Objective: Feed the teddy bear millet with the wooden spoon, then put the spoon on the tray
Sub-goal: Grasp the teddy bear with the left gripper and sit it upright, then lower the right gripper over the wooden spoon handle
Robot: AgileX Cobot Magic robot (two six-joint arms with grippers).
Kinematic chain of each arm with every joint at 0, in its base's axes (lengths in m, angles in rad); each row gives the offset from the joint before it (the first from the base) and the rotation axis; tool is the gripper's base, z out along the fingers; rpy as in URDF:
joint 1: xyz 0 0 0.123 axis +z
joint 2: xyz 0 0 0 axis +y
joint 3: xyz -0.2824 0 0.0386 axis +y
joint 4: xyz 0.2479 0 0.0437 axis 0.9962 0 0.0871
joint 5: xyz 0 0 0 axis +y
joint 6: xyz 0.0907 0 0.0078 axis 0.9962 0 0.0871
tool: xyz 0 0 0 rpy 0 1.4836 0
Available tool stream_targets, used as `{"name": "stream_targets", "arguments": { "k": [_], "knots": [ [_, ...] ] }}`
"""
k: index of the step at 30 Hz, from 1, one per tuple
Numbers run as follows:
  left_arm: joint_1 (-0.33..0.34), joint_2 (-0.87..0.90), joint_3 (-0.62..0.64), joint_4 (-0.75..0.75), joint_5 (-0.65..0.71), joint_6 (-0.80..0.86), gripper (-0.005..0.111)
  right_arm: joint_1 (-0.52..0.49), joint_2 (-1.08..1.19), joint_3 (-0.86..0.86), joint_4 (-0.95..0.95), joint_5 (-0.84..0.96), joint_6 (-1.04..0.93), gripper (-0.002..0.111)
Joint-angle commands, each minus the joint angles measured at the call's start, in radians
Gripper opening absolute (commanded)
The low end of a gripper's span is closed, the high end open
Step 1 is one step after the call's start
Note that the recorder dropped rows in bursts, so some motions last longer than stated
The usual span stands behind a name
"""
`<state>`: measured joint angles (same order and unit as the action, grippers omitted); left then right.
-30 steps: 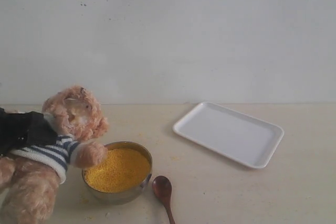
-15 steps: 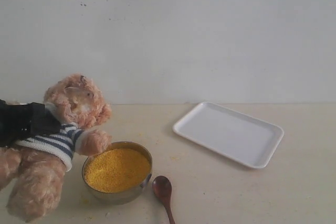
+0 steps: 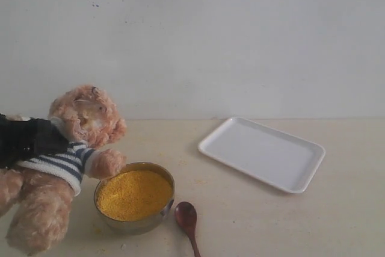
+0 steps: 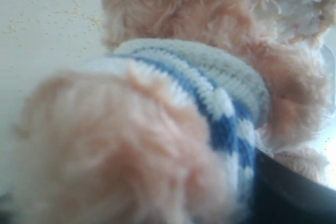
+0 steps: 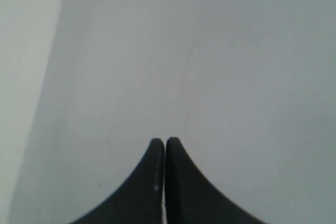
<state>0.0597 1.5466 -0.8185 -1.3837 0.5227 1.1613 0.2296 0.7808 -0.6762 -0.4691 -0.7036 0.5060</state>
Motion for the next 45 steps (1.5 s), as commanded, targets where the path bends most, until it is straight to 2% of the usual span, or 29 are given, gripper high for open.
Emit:
{"name": "stream_targets", "arguments": {
  "k": [1, 5, 6, 7, 9, 10, 12, 15, 17, 19, 20, 23, 24, 25, 27, 30, 31, 34, 37, 39, 43, 45],
  "knots": [
    [0.000, -0.005, 0.002, -0.019, 0.029, 0.004, 0.004, -0.001, 0.296, -0.105, -0.005, 0.319, -0.228, 0.000],
    [0.000, -0.005, 0.002, -0.019, 0.029, 0.014, 0.004, -0.001, 0.482, -0.141, -0.001, 0.633, -0.302, 0.000],
    [0.000, -0.005, 0.002, -0.019, 0.027, 0.015, 0.004, -0.001, 0.513, -0.141, -0.001, 0.737, -0.300, 0.000],
    [0.000, -0.005, 0.002, -0.019, 0.027, 0.015, 0.004, -0.001, 0.552, -0.141, -0.001, 0.925, -0.300, 0.000],
    [0.000, -0.005, 0.002, -0.019, 0.027, 0.027, 0.004, -0.001, 0.575, -0.141, 0.017, 1.101, -0.300, 0.000],
    [0.000, -0.005, 0.002, -0.019, 0.027, 0.034, 0.004, -0.001, 0.575, -0.141, 0.053, 1.130, -0.300, 0.000],
    [0.000, -0.005, 0.004, -0.013, 0.029, 0.041, 0.004, 0.013, 0.563, -0.143, 0.265, 1.205, -0.382, 0.000],
    [0.000, -0.005, 0.006, -0.004, 0.031, 0.041, 0.004, 0.143, 0.558, -0.143, 0.733, 1.347, -0.935, 0.000],
    [0.000, -0.005, 0.006, -0.004, 0.031, 0.041, 0.004, 0.233, 0.558, -0.136, 0.897, 1.299, -1.073, 0.000],
    [0.000, -0.005, 0.006, -0.004, 0.068, 0.041, 0.004, 0.357, 0.558, -0.089, 0.987, 1.069, -1.092, 0.000],
    [0.000, -0.005, 0.006, -0.021, 0.103, 0.049, 0.004, 0.430, 0.564, -0.015, 0.987, 0.788, -1.089, 0.000],
    [0.000, -0.005, 0.006, -0.083, 0.109, 0.134, 0.004, 0.533, 0.654, 0.122, 0.987, 0.344, -1.064, 0.000],
    [0.000, -0.005, 0.006, -0.089, 0.107, 0.147, 0.004, 0.542, 0.686, 0.133, 0.987, 0.310, -1.021, 0.000],
    [0.000, -0.005, 0.006, -0.095, 0.107, 0.148, 0.004, 0.562, 0.735, 0.130, 0.983, 0.338, -0.893, 0.000],
    [0.000, -0.005, 0.006, -0.102, 0.109, 0.148, 0.004, 0.591, 0.781, 0.126, 0.969, 0.384, -0.780, 0.000],
    [0.000, -0.005, 0.006, -0.120, 0.118, 0.148, 0.004, 0.702, 0.861, 0.126, 0.799, 0.289, -0.771, 0.000],
    [0.000, -0.005, 0.006, -0.120, 0.125, 0.146, 0.004, 0.722, 0.877, 0.126, 0.801, 0.259, -0.799, 0.000],
    [0.000, -0.005, 0.006, -0.122, 0.133, 0.146, 0.004, 0.724, 0.950, 0.126, 0.920, 0.148, -0.887, 0.000],
    [0.000, -0.005, 0.006, -0.122, 0.141, 0.146, 0.004, 0.705, 1.016, 0.125, 1.058, 0.043, -0.821, 0.001],
    [0.000, -0.005, 0.006, -0.124, 0.140, 0.146, 0.004, 0.710, 1.023, 0.125, 1.018, 0.050, -0.708, 0.006],
    [0.000, -0.005, 0.006, -0.157, 0.122, 0.146, 0.004, 0.712, 1.023, 0.121, 0.689, 0.057, -0.516, 0.021],
    [0.000, -0.005, 0.006, -0.157, 0.122, 0.150, 0.004, 0.708, 1.033, 0.099, 0.720, 0.111, -0.506, 0.030]
  ]
}}
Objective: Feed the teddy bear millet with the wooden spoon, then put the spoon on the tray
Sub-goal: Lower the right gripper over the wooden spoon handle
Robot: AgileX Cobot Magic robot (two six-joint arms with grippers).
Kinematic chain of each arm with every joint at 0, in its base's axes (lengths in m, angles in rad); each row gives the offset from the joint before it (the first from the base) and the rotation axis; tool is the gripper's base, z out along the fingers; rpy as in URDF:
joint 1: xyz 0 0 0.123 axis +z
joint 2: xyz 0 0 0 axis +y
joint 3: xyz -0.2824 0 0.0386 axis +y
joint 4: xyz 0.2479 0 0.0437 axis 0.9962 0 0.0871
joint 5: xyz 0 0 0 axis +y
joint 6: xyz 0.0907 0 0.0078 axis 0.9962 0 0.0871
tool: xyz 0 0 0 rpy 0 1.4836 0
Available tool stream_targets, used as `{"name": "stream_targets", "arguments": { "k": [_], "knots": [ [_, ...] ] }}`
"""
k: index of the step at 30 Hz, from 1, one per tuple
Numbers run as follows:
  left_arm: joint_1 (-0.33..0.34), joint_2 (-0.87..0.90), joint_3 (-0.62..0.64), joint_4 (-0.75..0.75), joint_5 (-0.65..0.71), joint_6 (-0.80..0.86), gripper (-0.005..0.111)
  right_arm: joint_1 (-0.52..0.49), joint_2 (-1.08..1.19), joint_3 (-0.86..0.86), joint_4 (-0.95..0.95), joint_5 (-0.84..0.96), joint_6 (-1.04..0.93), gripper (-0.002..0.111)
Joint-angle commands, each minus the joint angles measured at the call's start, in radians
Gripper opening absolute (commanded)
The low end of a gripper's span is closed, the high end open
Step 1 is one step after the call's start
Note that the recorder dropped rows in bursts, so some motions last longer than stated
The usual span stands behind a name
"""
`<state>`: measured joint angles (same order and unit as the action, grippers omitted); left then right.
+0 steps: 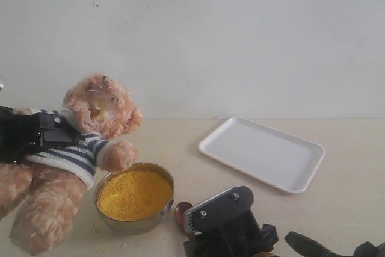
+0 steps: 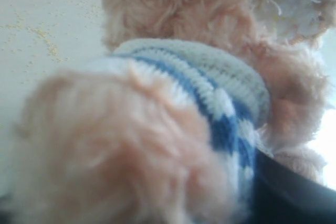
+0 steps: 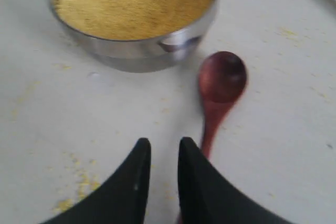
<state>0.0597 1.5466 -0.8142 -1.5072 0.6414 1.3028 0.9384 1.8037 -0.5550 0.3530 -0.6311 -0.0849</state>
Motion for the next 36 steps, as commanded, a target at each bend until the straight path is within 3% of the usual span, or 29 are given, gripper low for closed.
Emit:
{"name": "stream_targets", "arguments": {
  "k": [1, 5, 11, 36],
  "knots": [
    [0.000, -0.005, 0.002, -0.033, 0.003, 0.008, 0.004, -0.012, 0.021, -0.035, -0.036, 0.061, 0.079, 0.033],
    [0.000, -0.005, 0.002, -0.030, 0.015, 0.007, 0.004, -0.045, 0.035, -0.077, 0.048, 0.158, 0.069, 0.042],
    [0.000, -0.005, 0.002, -0.030, 0.022, 0.007, 0.004, -0.045, 0.074, -0.110, 0.042, 0.246, -0.033, 0.042],
    [0.000, -0.005, 0.002, -0.028, 0.013, 0.009, 0.004, -0.045, 0.093, -0.110, 0.056, 0.255, -0.045, 0.042]
  ]
}}
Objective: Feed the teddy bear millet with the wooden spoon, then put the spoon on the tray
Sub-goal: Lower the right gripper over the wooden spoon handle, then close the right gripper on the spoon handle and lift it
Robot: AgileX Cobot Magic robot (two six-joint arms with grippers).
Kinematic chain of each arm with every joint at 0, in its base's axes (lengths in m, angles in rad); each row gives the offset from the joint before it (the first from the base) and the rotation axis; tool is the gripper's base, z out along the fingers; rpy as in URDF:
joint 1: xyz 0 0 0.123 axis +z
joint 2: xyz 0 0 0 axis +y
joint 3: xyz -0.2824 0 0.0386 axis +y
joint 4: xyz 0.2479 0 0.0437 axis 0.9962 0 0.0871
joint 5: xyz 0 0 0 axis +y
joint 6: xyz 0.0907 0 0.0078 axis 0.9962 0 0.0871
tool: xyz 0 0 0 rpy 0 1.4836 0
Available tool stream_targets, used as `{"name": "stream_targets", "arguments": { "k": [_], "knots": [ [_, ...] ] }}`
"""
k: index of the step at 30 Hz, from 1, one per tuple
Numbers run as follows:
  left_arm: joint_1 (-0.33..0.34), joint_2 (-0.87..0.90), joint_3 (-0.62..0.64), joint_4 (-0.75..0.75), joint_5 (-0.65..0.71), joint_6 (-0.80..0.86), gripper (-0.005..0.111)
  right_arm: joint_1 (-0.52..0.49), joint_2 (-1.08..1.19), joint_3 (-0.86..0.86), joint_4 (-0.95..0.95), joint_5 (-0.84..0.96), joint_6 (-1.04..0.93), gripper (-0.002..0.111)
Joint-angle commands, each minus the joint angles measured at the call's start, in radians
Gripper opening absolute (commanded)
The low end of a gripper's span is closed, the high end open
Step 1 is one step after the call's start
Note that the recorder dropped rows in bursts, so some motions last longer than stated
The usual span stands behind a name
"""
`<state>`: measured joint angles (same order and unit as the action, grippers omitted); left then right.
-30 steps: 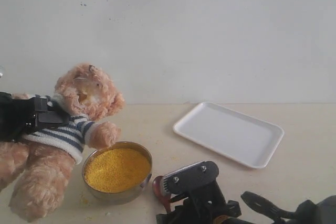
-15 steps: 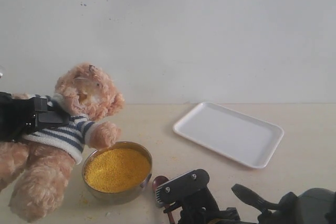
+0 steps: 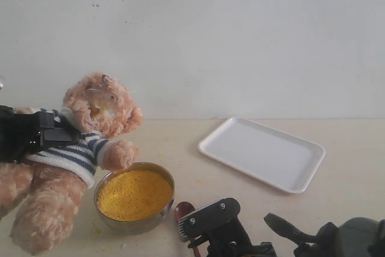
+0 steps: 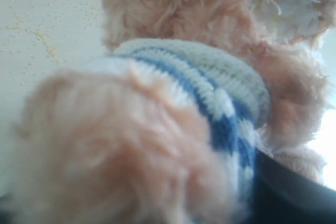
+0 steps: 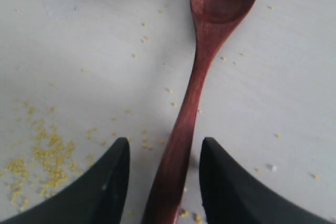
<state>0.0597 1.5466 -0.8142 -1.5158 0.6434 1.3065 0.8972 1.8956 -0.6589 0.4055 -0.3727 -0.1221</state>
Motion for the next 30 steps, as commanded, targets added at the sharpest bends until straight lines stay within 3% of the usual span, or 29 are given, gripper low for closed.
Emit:
{"name": "stream_targets", "arguments": {
  "k": [1, 25, 30],
  "knots": [
    [0.000, -0.005, 0.002, -0.019, 0.011, 0.005, 0.004, -0.004, 0.001, -0.006, 0.003, -0.003, -0.011, 0.042],
    [0.000, -0.005, 0.002, 0.032, 0.013, 0.005, 0.004, -0.004, 0.001, -0.006, 0.006, 0.059, -0.026, 0.041],
    [0.000, -0.005, 0.002, 0.032, 0.018, 0.005, 0.004, -0.010, 0.001, -0.006, 0.008, 0.093, -0.018, 0.022]
  ]
}}
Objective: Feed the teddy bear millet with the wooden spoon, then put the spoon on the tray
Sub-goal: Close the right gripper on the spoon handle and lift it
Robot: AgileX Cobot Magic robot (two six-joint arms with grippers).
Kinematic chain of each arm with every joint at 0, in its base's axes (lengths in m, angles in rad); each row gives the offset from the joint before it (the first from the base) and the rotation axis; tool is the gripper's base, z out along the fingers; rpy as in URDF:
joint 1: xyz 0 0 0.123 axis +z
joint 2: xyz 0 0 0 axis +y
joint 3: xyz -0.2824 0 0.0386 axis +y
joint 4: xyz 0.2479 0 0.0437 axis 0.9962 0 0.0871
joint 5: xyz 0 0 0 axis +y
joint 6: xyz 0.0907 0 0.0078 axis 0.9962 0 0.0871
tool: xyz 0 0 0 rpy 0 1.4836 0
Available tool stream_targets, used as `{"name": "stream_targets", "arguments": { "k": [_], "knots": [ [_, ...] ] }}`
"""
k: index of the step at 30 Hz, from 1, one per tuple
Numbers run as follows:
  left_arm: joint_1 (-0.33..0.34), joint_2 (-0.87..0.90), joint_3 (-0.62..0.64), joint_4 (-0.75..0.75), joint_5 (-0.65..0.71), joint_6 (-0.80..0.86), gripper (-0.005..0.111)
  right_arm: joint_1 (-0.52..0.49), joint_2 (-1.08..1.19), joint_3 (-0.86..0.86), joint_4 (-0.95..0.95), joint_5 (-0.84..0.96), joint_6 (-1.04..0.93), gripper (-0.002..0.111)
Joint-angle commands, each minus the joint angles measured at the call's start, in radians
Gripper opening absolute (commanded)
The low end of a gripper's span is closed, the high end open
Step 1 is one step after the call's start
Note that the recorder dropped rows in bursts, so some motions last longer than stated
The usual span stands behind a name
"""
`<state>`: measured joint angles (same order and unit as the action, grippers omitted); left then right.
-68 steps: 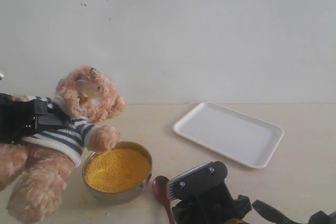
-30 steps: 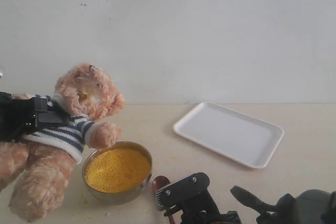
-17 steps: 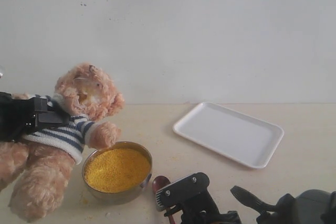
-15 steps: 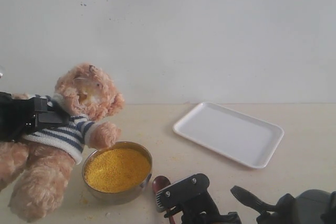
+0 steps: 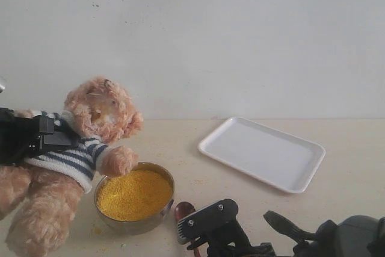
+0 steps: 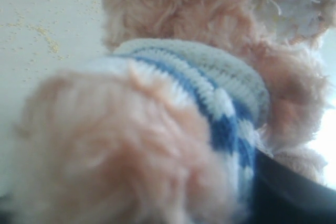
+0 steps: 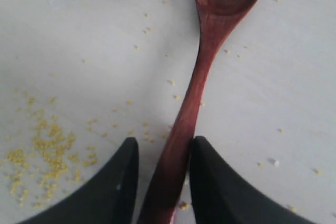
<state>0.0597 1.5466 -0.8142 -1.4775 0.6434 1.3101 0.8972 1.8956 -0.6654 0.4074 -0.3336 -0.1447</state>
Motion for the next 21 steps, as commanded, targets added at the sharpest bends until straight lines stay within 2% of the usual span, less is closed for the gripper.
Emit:
{"name": "stream_targets", "arguments": {
  "k": [1, 8, 10, 11, 12, 21],
  "knots": [
    [0.000, -0.005, 0.002, -0.007, 0.018, 0.002, 0.004, -0.010, 0.001, 0.001, 0.006, 0.058, 0.004, 0.019],
    [0.000, -0.005, 0.002, -0.007, 0.020, 0.002, 0.004, -0.010, 0.001, 0.001, 0.006, 0.066, 0.004, 0.017],
    [0.000, -0.005, 0.002, -0.007, 0.020, 0.002, 0.004, -0.010, 0.001, 0.001, 0.006, 0.066, 0.007, 0.012],
    [0.000, -0.005, 0.002, -0.007, 0.020, 0.002, 0.004, -0.010, 0.001, 0.001, 0.006, 0.066, 0.007, 0.002],
    [0.000, -0.005, 0.002, -0.007, 0.020, 0.002, 0.004, -0.010, 0.001, 0.001, 0.015, 0.066, 0.007, -0.001],
    [0.000, -0.005, 0.002, -0.007, 0.006, 0.002, 0.004, -0.010, -0.023, 0.005, 0.127, 0.024, -0.027, 0.000]
  ]
}}
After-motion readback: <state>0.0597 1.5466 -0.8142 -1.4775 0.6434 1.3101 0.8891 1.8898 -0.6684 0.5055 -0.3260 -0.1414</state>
